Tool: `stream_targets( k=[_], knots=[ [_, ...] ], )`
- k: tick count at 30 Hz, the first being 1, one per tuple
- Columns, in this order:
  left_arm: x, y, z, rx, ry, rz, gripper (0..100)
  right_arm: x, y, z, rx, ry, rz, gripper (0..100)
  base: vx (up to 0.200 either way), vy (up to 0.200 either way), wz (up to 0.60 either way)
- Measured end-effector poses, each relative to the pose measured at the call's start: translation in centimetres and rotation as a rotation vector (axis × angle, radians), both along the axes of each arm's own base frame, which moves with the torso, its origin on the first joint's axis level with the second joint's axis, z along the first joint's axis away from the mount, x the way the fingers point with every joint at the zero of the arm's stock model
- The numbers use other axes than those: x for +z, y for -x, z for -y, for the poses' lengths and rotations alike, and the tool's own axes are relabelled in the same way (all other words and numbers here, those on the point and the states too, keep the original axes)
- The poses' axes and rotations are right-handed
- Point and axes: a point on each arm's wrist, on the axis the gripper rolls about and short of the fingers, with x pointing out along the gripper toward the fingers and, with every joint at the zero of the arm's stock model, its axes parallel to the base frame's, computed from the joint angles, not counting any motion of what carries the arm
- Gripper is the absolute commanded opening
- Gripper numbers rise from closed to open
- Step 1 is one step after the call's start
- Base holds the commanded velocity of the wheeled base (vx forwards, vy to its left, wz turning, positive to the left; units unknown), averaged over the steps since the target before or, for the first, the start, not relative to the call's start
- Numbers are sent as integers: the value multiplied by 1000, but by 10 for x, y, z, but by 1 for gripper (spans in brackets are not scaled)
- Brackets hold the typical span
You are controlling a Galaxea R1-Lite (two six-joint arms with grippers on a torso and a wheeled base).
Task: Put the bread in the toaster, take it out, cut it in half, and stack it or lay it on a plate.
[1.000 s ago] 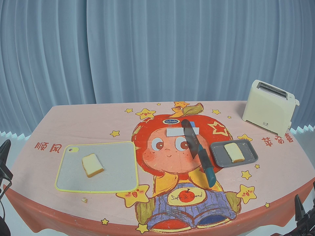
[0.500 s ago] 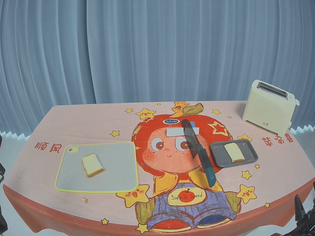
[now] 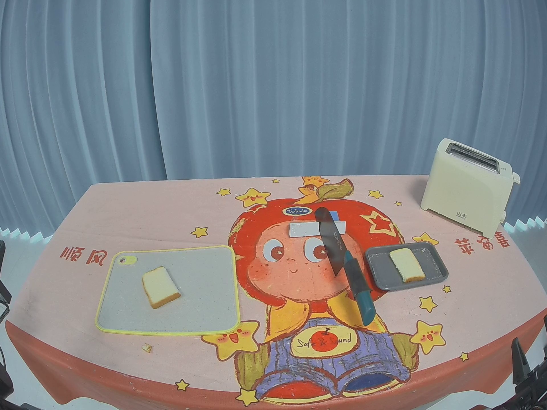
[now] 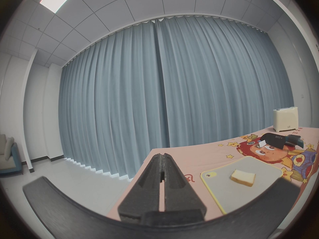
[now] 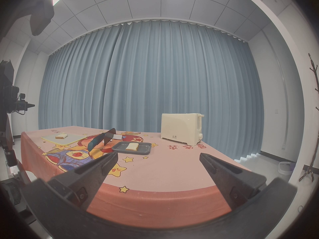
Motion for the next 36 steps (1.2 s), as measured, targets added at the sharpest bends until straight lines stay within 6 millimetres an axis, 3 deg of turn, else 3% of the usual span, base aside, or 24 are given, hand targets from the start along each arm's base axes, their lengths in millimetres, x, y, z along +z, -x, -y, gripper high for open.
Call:
stream_targets(
  k=[16,25,36],
  knots=[
    [-15,2,5,1,103,-96,0,0,0,0,0,0,0,100,0,0,0],
    [-8,7,14,-8,50,-69,0,0,0,0,0,0,0,100,0,0,0],
    [-5,-1,4,-35,8,-38,0,0,0,0,0,0,0,100,0,0,0]
  ],
)
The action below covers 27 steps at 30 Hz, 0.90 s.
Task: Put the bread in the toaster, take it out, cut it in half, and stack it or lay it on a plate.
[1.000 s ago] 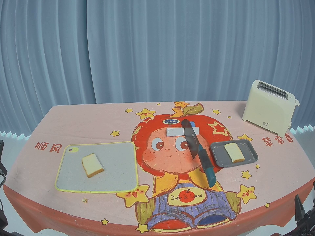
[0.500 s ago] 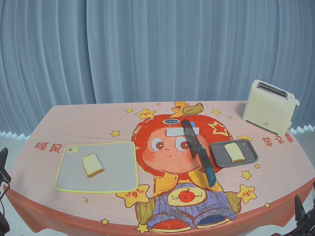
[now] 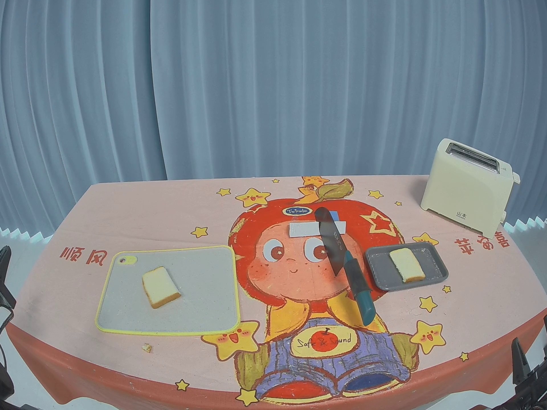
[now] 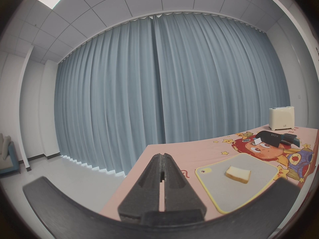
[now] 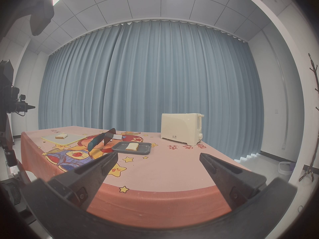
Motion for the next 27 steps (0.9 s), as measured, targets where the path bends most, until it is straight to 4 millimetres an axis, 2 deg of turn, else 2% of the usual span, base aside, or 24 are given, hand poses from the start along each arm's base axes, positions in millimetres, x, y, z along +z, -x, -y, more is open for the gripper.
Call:
stream_targets(
  k=[14,27],
  knots=[
    [2,-8,-13,42,14,-7,0,0,0,0,0,0,0,100,0,0,0],
    [3,-29,-25,33,34,-17,0,0,0,0,0,0,0,100,0,0,0]
  ],
)
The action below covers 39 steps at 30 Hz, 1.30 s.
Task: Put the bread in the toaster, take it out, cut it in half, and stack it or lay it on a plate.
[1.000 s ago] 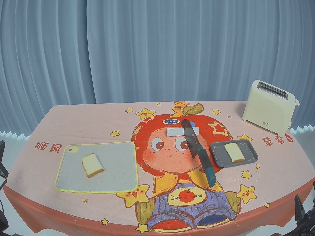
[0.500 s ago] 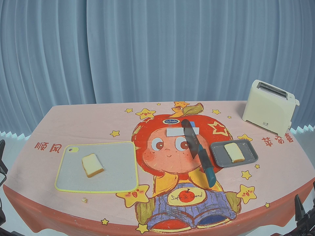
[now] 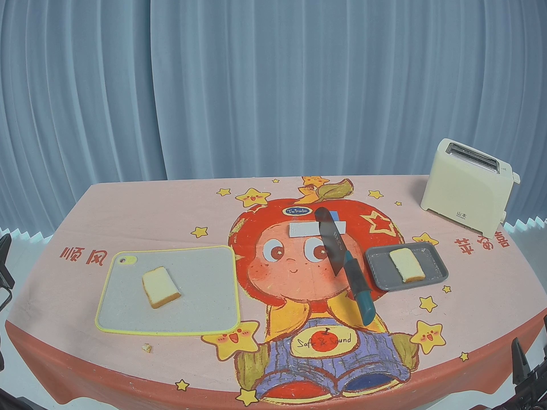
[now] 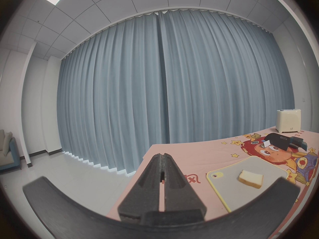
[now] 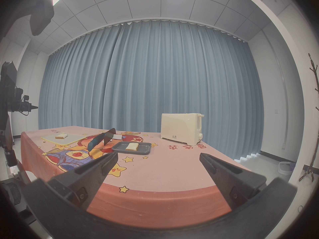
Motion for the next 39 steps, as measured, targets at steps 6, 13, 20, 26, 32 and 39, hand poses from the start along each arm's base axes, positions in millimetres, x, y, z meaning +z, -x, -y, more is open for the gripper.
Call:
stream_targets(
  k=[6,13,20,26,32,39],
  knots=[
    [-1,-14,-6,0,16,-10,0,0,0,0,0,0,0,100,0,0,0],
    [-4,-26,-9,-21,49,-40,0,0,0,0,0,0,-1,100,0,0,0],
    [-3,-37,-11,-21,81,-74,0,0,0,0,0,0,0,100,0,0,0],
    [-7,-47,0,-92,111,-113,0,0,0,0,0,0,0,100,0,0,0],
    [-12,-55,20,-171,156,-182,0,0,0,0,0,0,0,100,0,0,0],
    [-11,-70,50,-220,148,-231,0,0,0,0,0,0,0,100,0,0,0]
  ],
)
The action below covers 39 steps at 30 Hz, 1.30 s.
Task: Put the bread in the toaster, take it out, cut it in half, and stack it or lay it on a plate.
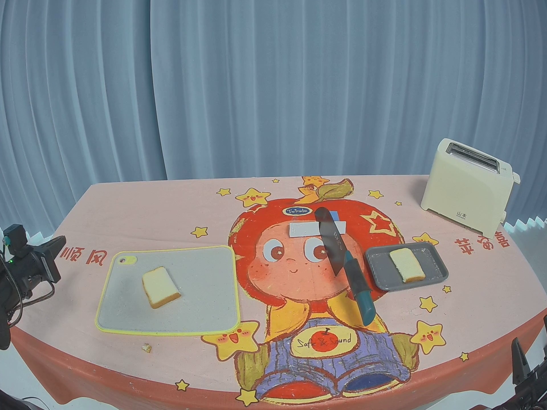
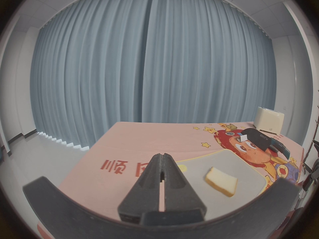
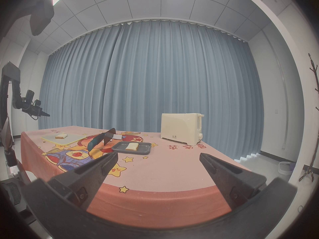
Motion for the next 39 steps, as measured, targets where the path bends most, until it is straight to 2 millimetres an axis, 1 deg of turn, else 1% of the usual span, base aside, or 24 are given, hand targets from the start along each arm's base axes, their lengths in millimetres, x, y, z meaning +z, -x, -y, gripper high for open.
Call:
stream_targets(
  k=[11,17,22,26,32,33,39],
  knots=[
    [9,-22,54,-94,-33,-68,0,0,0,0,0,0,0,100,0,0,0],
    [20,-30,80,-150,-49,-71,0,0,0,0,0,0,1,100,0,0,0],
    [32,-38,96,-200,-19,-35,0,0,0,0,0,0,1,100,0,0,0],
    [40,-45,103,-224,4,-11,0,0,0,0,0,0,1,100,0,0,0],
    [41,-47,114,-267,5,-7,0,0,0,0,0,0,1,100,0,0,0],
    [41,-47,115,-273,5,-7,100,0,0,0,0,0,1,100,0,0,0],
    [42,-48,118,-284,12,-4,100,0,0,0,0,0,0,100,0,0,0]
  ],
)
